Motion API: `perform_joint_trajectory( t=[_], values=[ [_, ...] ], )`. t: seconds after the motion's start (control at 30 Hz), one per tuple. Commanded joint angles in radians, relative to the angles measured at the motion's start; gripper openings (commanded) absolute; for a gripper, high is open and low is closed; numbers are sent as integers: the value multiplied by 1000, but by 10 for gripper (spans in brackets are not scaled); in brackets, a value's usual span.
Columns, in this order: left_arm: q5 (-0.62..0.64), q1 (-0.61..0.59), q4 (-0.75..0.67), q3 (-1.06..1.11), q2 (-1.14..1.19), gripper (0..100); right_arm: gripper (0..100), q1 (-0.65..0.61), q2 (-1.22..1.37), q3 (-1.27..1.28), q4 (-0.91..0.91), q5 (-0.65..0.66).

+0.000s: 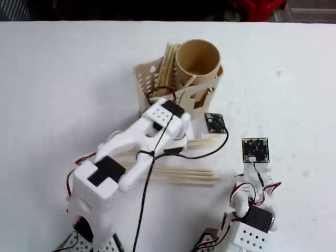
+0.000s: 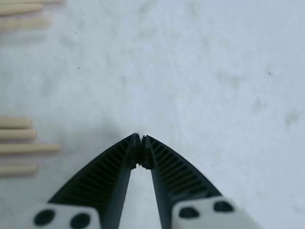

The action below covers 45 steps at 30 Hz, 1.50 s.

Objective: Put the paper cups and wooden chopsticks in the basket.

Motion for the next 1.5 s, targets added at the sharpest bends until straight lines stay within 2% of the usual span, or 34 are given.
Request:
perform_joint_trajectory(
  t=[0.0, 0.37, 0.43, 0.67, 0.77, 0.9, 1.03, 1.17, 1.3, 1.47],
  values=[
    [0, 1, 61, 20, -99, 20, 18, 4, 1, 9, 8, -9],
    [55, -7, 83, 210, -608, 21, 18, 4, 1, 9, 8, -9],
    [95, -7, 87, 226, -710, 21, 18, 4, 1, 9, 8, -9],
    [132, -5, 81, 196, -1070, 22, 18, 4, 1, 9, 8, -9],
    [206, -7, 61, 137, -1185, 22, 18, 4, 1, 9, 8, -9],
    [338, -7, -75, 87, -1254, 22, 18, 4, 1, 9, 8, -9],
    [408, -10, -272, 91, -1244, 22, 18, 4, 1, 9, 8, -9],
    [537, -50, -503, 91, -1168, 22, 18, 4, 1, 9, 8, -9],
    [575, -114, -710, 89, -1059, 22, 18, 4, 1, 9, 8, -9],
    [690, -186, -775, 89, -935, 23, 18, 4, 1, 9, 8, -9]
  ],
)
